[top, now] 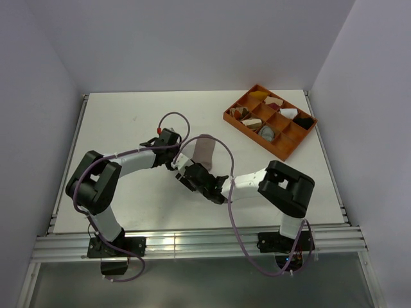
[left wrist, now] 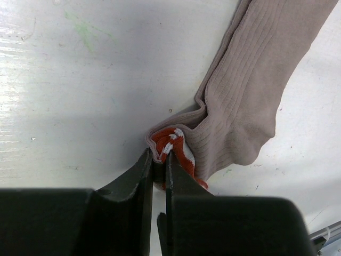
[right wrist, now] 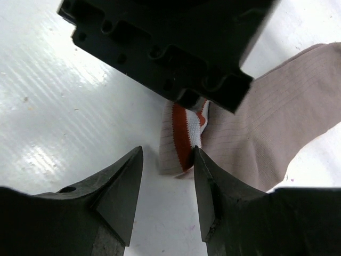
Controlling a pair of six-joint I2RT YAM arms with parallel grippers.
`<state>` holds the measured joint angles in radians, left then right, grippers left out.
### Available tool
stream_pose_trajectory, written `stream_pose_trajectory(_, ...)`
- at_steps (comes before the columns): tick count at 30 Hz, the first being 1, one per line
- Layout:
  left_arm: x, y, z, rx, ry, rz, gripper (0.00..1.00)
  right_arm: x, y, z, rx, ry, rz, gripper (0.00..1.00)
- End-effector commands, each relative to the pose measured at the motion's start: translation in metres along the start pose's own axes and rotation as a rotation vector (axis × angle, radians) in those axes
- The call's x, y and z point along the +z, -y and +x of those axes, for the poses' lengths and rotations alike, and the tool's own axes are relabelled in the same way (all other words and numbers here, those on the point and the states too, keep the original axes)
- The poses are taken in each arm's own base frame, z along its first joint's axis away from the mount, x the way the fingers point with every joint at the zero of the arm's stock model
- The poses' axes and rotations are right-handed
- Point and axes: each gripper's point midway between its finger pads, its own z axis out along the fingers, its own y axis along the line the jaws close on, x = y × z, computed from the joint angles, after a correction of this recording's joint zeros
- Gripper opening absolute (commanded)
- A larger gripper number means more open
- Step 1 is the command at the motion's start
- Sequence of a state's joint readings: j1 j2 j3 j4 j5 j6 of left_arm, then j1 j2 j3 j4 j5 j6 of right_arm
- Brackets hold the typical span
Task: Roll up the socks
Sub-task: Roll the sock at the center of the board.
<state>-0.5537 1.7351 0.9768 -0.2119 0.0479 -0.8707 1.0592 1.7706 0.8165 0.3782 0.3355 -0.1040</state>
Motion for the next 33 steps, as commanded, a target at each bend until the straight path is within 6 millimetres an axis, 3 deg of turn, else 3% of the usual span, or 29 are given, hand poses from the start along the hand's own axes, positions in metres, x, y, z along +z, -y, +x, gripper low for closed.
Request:
stream_pose_trajectory(1, 0.004, -0.010, 0.016, 0.037, -0.066, -0.041, 0.02, 0.009, 0.004, -0.012, -0.027, 0.016, 0.054, 0.50)
stream_pose_trajectory(4, 0.003, -0.008, 0.015, 0.036, -0.063, -0.033, 0.03, 0.012, 0.001, 0.001, -0.029, -0.026, 0.054, 0.47)
stream_pose_trajectory(6, 0.002, -0.005, 0.013, 0.032, -0.058, -0.024, 0.05, 0.015, 0.001, 0.008, -0.023, -0.057, 0.056, 0.40)
stream_pose_trajectory(9, 0.000, -0.001, 0.013, 0.027, -0.058, -0.007, 0.06, 0.019, -0.001, 0.022, -0.015, -0.109, 0.060, 0.21)
stream_pose_trajectory(13, -0.005, 0.001, 0.008, 0.018, -0.034, 0.000, 0.14, 0.015, -0.004, 0.024, 0.035, -0.110, 0.010, 0.01)
stream_pose_trajectory(14, -0.008, 0.002, 0.005, 0.008, -0.023, 0.004, 0.18, 0.014, -0.009, 0.025, 0.057, -0.117, -0.030, 0.00)
stream_pose_trajectory(15, -0.009, 0.002, 0.003, 0.001, -0.014, 0.007, 0.32, 0.011, -0.008, 0.021, 0.077, -0.108, -0.045, 0.00)
stream_pose_trajectory(18, -0.020, -0.001, -0.011, -0.044, 0.039, 0.021, 0.50, 0.008, -0.010, 0.018, 0.166, -0.121, -0.128, 0.00)
stream_pose_trajectory(21, -0.033, -0.007, -0.029, -0.091, 0.112, 0.027, 0.60, 0.005, -0.012, 0.018, 0.268, -0.143, -0.207, 0.00)
stream_pose_trajectory(25, -0.052, -0.005, -0.045, -0.141, 0.183, 0.076, 0.63, 0.001, -0.012, 0.015, 0.417, -0.159, -0.285, 0.00)
stream_pose_trajectory(33, -0.048, 0.013, -0.044, -0.089, 0.168, 0.184, 0.61, -0.006, -0.007, 0.015, 0.539, -0.150, -0.375, 0.00)
